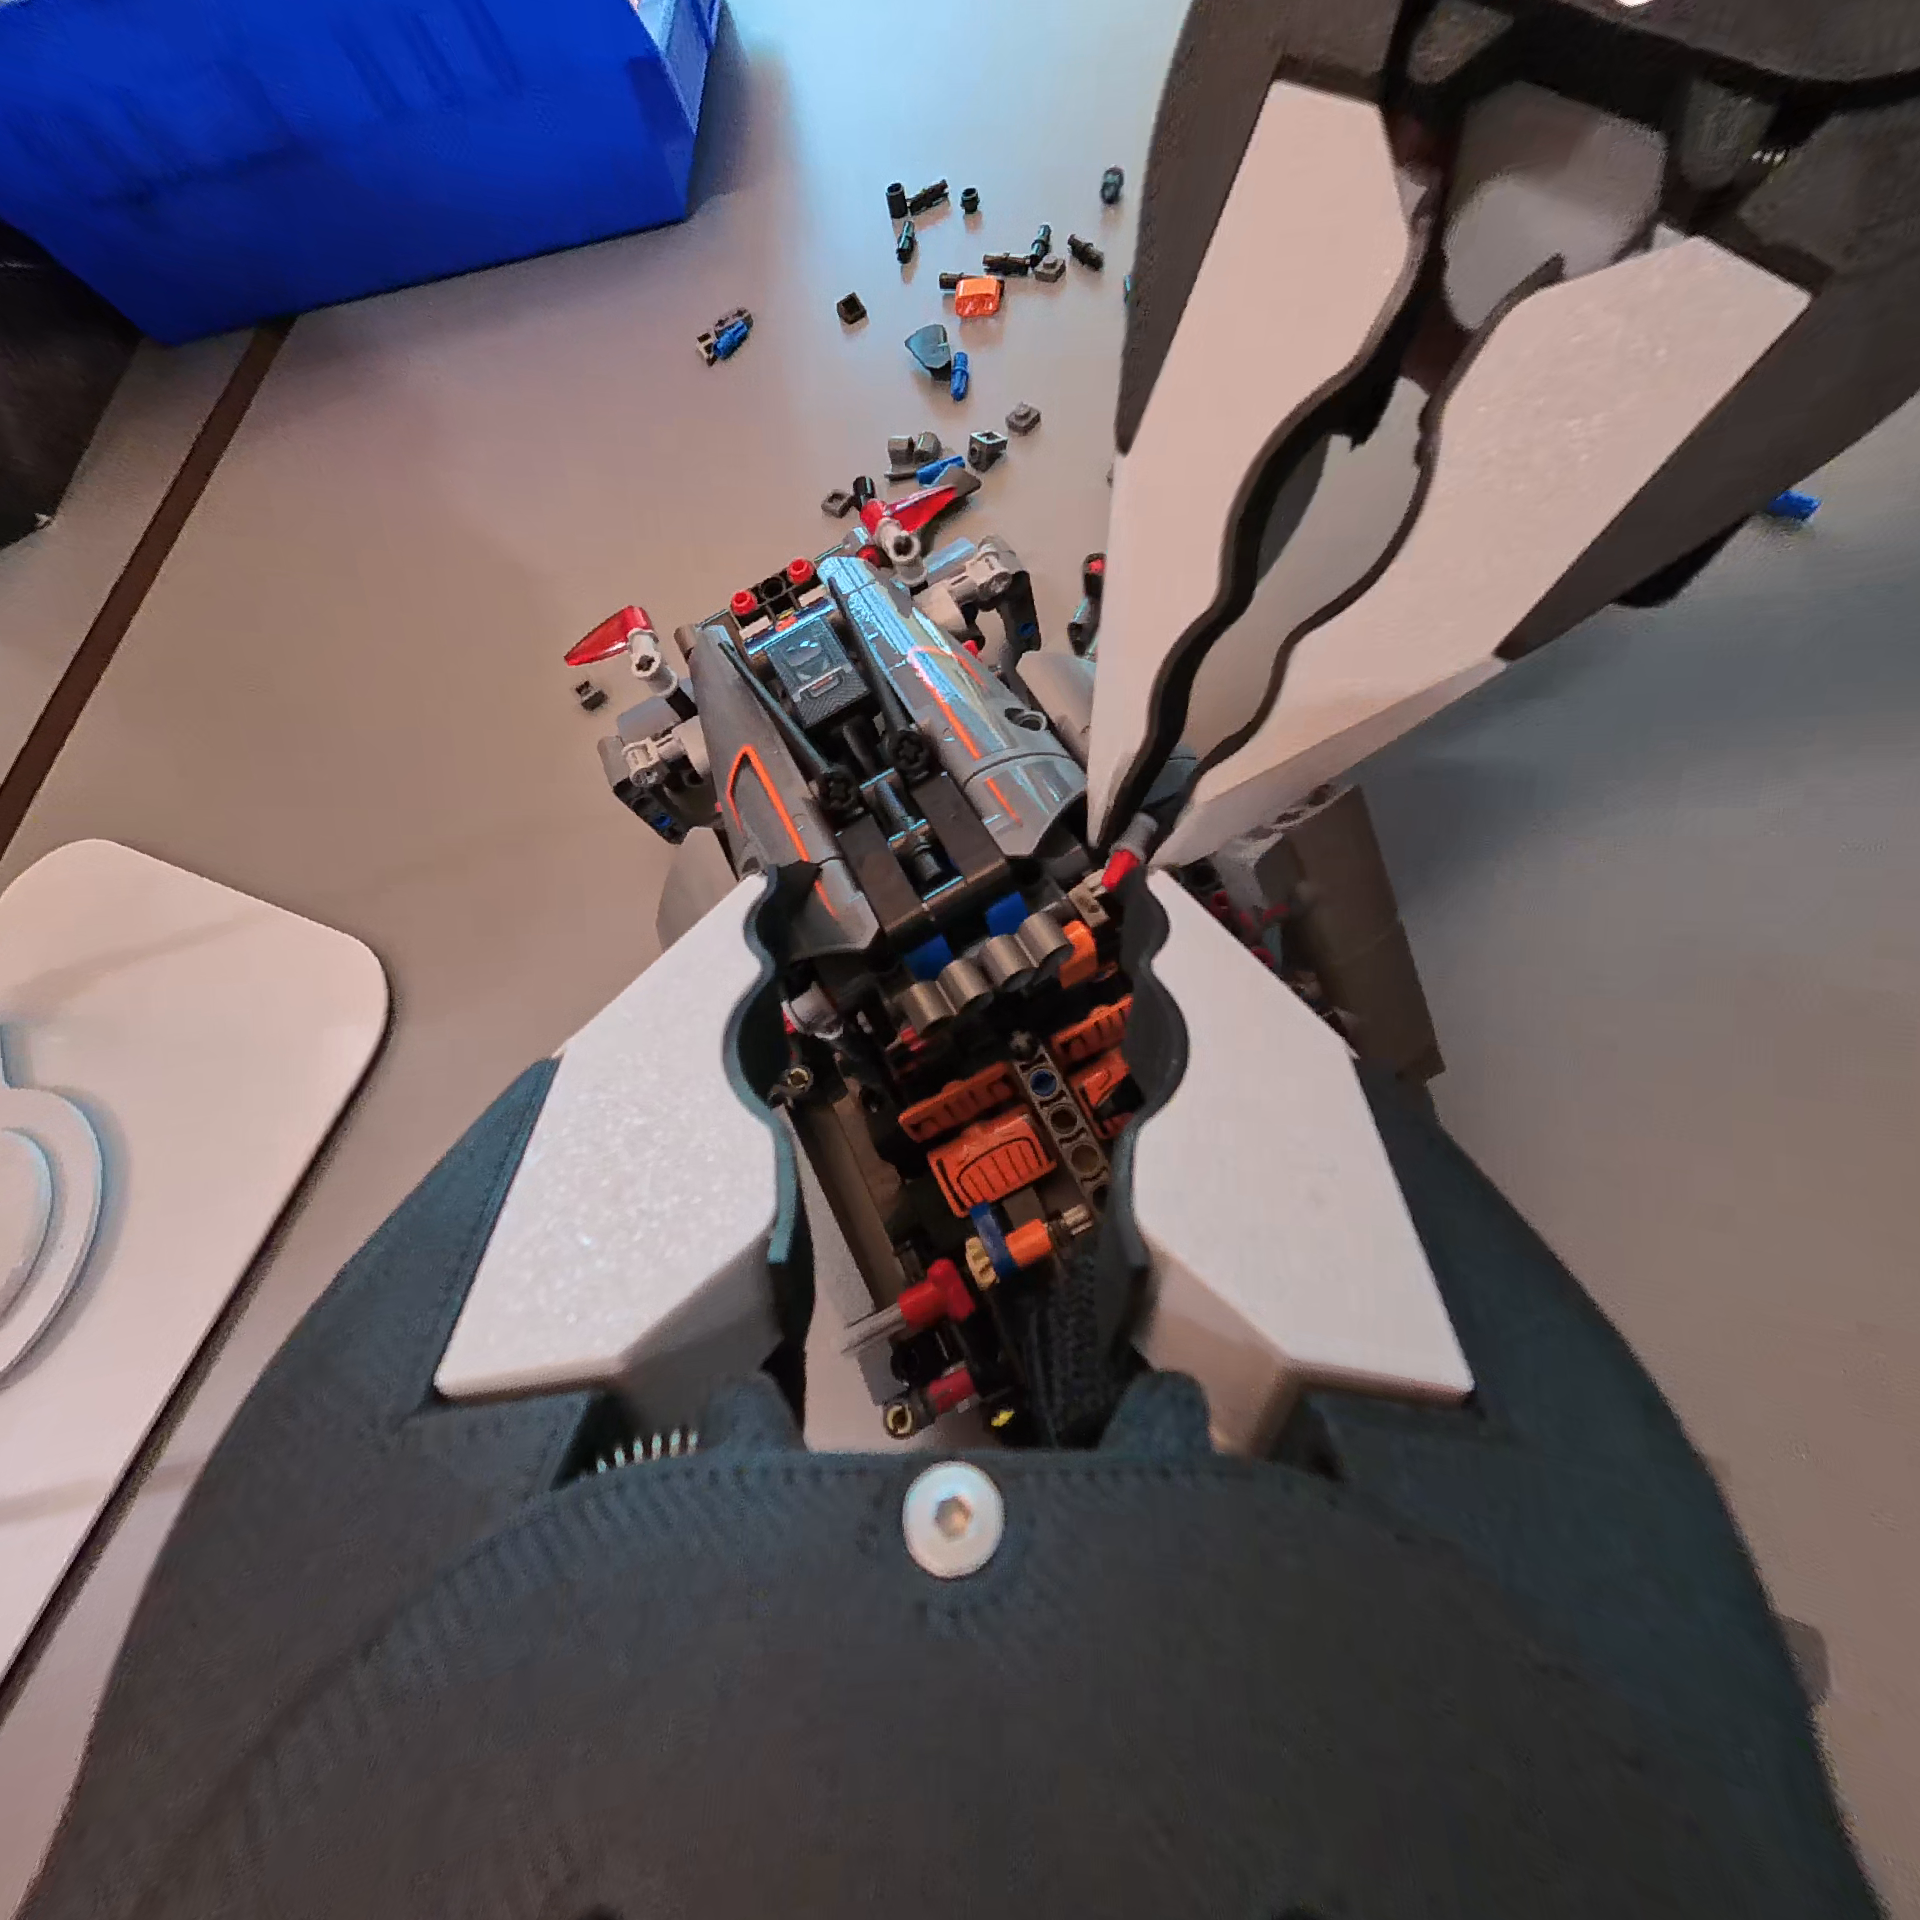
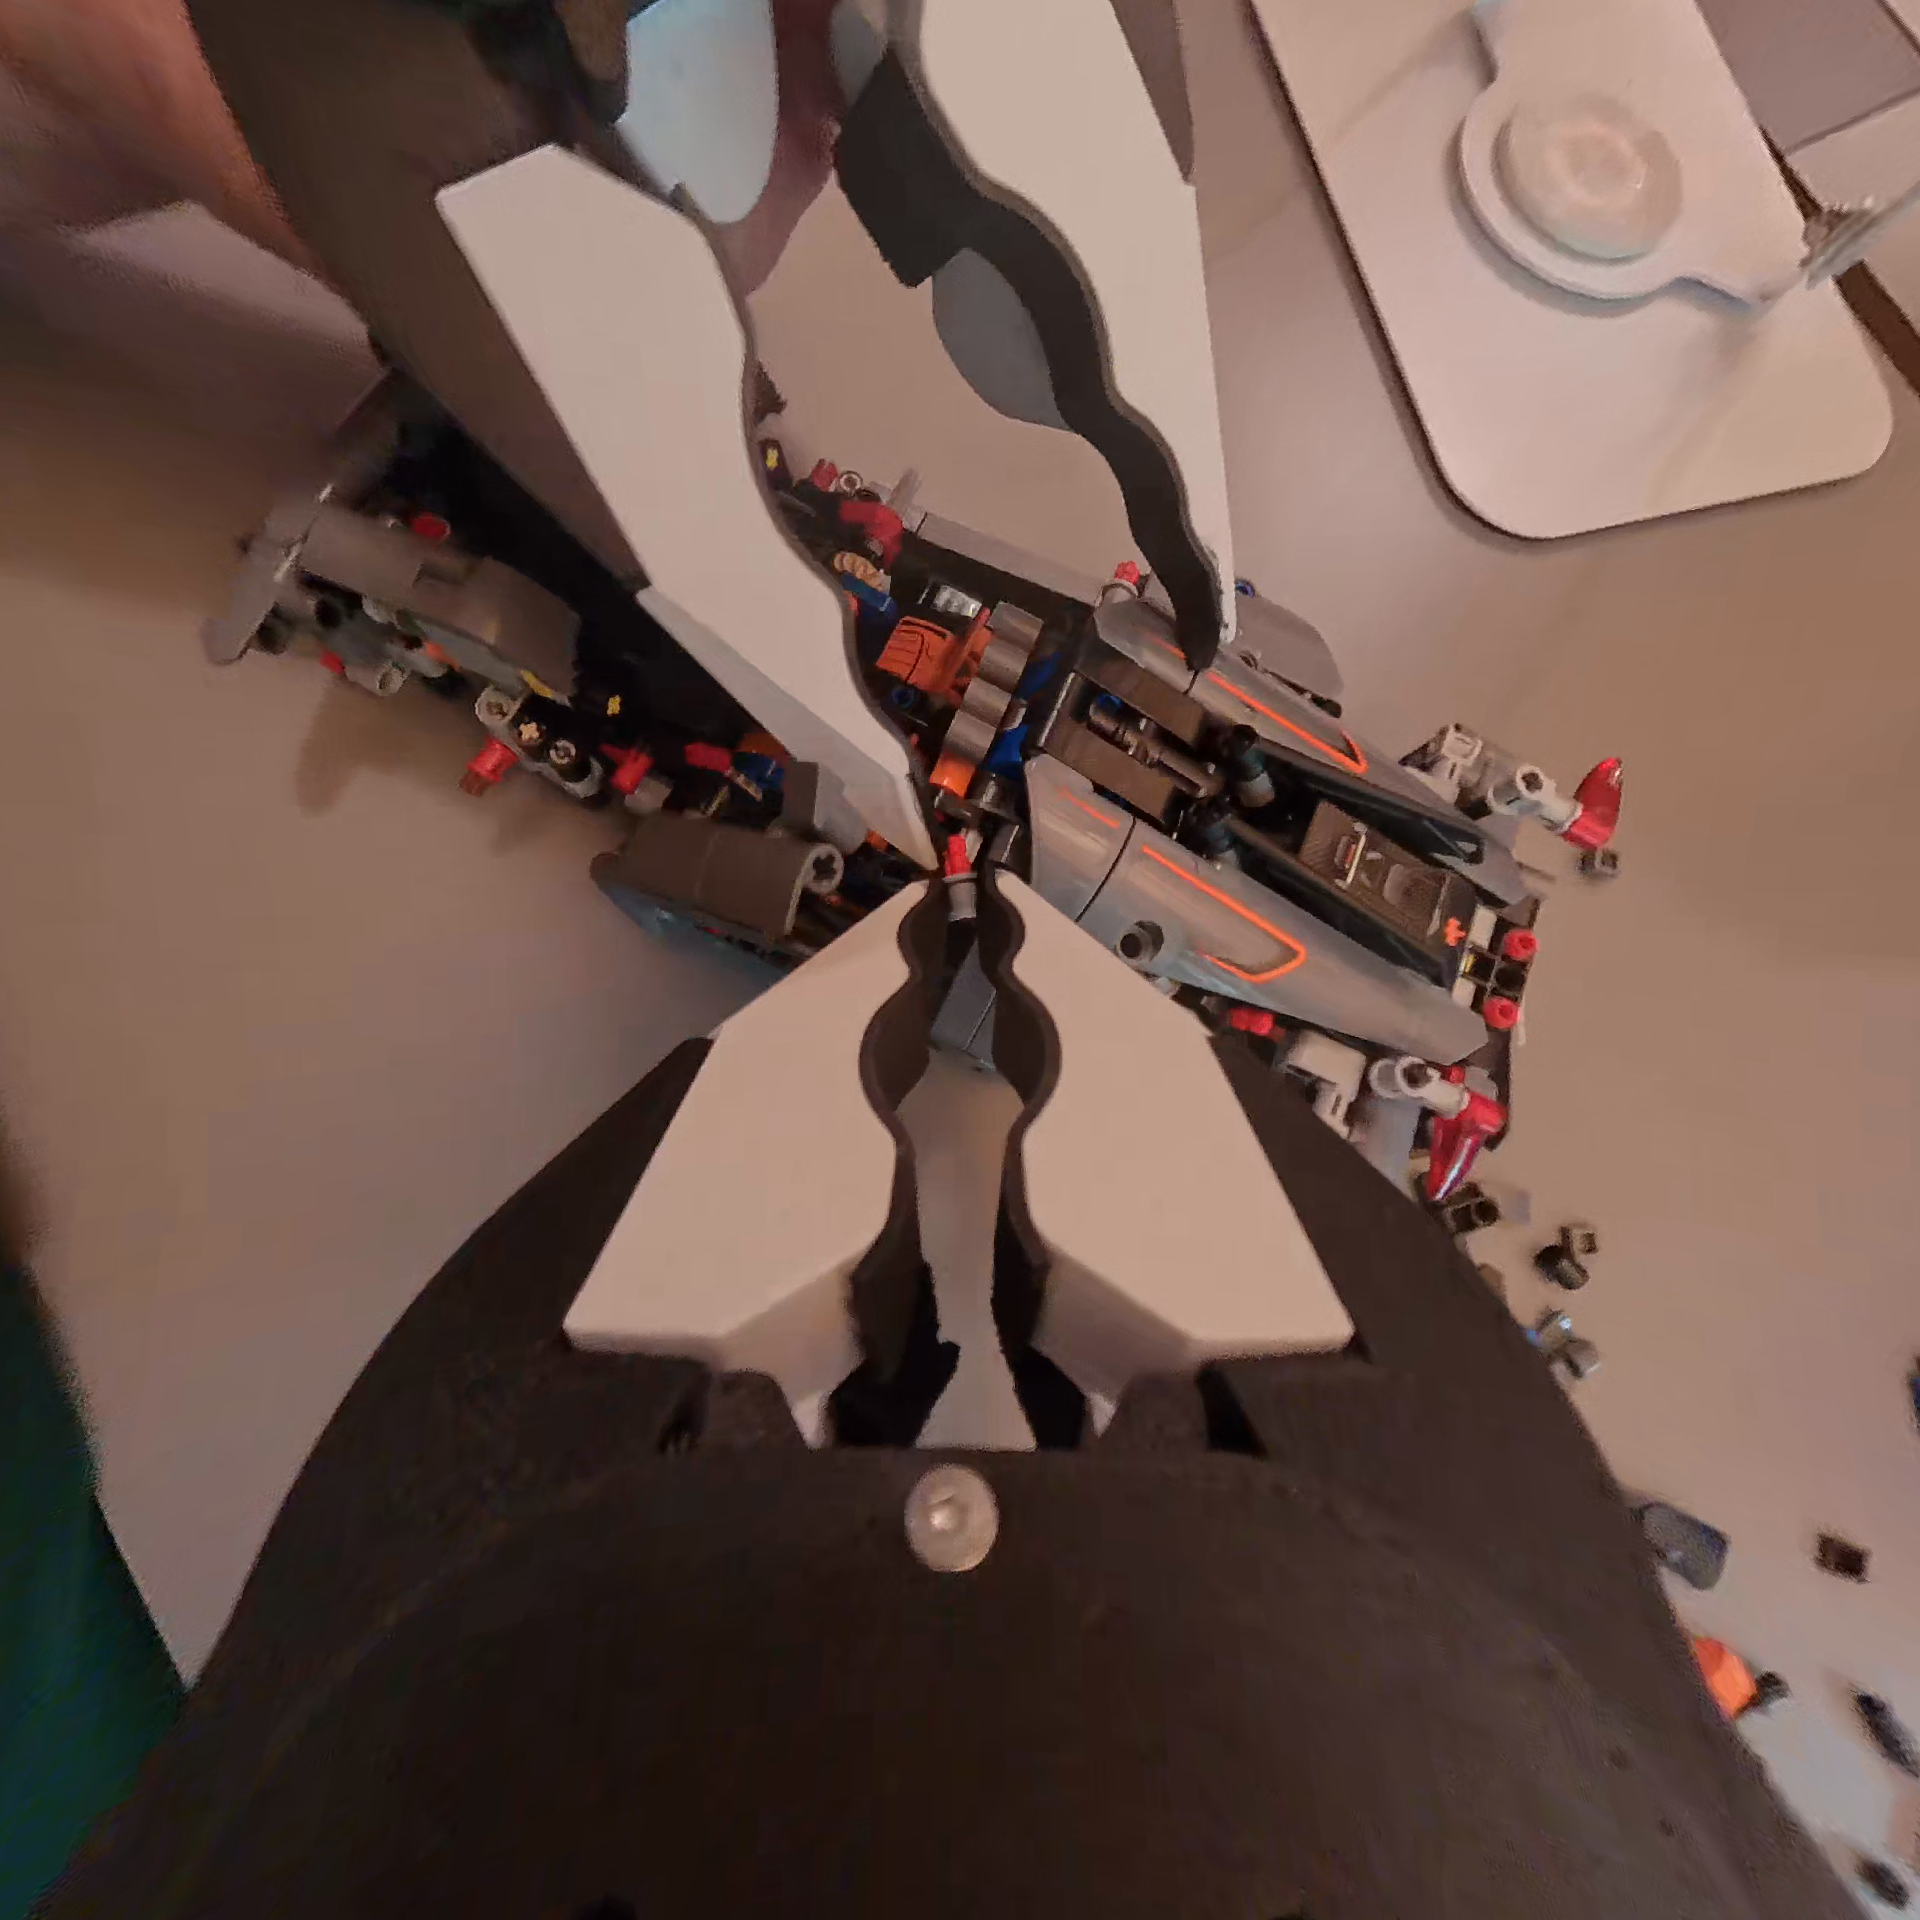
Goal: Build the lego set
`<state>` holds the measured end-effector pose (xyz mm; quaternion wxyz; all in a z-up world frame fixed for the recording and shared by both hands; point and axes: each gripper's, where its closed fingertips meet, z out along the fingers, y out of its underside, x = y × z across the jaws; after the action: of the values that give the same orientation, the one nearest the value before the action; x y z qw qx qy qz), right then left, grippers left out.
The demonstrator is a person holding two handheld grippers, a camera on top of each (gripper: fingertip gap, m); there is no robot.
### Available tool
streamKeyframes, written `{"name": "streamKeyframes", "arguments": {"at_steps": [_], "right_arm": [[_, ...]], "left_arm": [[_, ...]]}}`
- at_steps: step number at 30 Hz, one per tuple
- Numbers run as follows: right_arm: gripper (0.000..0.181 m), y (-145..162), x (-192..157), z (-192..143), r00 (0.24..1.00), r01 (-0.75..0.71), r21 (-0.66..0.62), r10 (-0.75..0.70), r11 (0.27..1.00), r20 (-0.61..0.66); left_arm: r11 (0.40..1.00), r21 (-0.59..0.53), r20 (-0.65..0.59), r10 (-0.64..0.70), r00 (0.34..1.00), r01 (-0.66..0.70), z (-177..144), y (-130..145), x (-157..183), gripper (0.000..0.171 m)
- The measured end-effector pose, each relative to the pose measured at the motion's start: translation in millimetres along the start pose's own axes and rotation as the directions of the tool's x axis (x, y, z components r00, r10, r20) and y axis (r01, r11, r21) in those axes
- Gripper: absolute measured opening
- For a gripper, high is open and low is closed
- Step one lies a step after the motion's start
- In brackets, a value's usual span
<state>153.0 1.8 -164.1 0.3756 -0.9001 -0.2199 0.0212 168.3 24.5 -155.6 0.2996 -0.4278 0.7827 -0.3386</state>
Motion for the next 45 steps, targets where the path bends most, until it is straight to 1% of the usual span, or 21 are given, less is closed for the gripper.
{"name": "streamKeyframes", "arguments": {"at_steps": [3,6,10,12,15,19,23,27,31,33,36,38,41,45], "right_arm": [[0.003,1,-1,0,0.994,-0.105,0.020,0.105,0.994,-0.016],[0.003,3,0,-2,0.980,-0.192,0.027,0.193,0.981,-0.053],[0.003,5,0,-4,0.948,-0.295,0.104,0.305,0.950,-0.090],[0.002,6,-1,-5,0.942,-0.300,0.115,0.313,0.947,-0.119],[0.002,7,-2,-7,0.940,-0.305,0.136,0.321,0.943,-0.119],[0.003,8,-3,-8,0.933,-0.293,0.151,0.317,0.944,-0.172],[0.003,9,-4,-10,0.927,-0.288,0.175,0.320,0.942,-0.195],[0.003,12,-2,-12,0.920,-0.314,0.195,0.349,0.929,-0.178],[0.002,14,-1,-16,0.898,-0.365,0.242,0.408,0.899,-0.163],[0.002,15,-1,-17,0.880,-0.415,0.268,0.459,0.869,-0.126],[0.002,16,-1,-19,0.866,-0.441,0.285,0.487,0.851,-0.115],[0.002,17,-1,-19,0.847,-0.477,0.305,0.524,0.824,-0.091],[0.002,17,-1,-20,0.837,-0.488,0.312,0.538,0.815,-0.097],[0.002,21,-1,-23,0.855,-0.431,0.290,0.489,0.854,-0.171]], "left_arm": [[1.000,-0.003,0.002,0.006,1.000,-0.006,1,0,0,0.064],[1.000,0.007,-0.006,-0.001,1.000,0.001,1,-1,0,0.061],[1.000,0.008,-0.003,0.016,1.000,-0.015,2,-2,2,0.060],[1.000,0.003,-0.009,0.018,1.000,-0.018,3,-3,3,0.061],[1.000,0.001,-0.012,0.014,1.000,-0.014,4,-4,5,0.062],[1.000,0.000,-0.009,0.016,1.000,-0.016,5,-5,7,0.062],[1.000,0.005,-0.014,0.019,1.000,-0.019,6,-6,9,0.062],[1.000,0.010,-0.013,0.017,1.000,-0.017,8,-8,10,0.062],[1.000,0.012,-0.004,0.028,1.000,-0.028,9,-9,11,0.058],[1.000,0.013,-0.007,0.023,1.000,-0.023,10,-10,12,0.058],[0.999,0.017,-0.005,0.030,1.000,-0.030,11,-12,14,0.058],[0.999,0.018,0.000,0.031,1.000,-0.031,11,-12,14,0.058],[0.999,0.014,0.009,0.034,0.999,-0.034,12,-13,15,0.057],[0.999,0.008,0.016,0.036,0.999,-0.036,14,-15,17,0.057]]}}
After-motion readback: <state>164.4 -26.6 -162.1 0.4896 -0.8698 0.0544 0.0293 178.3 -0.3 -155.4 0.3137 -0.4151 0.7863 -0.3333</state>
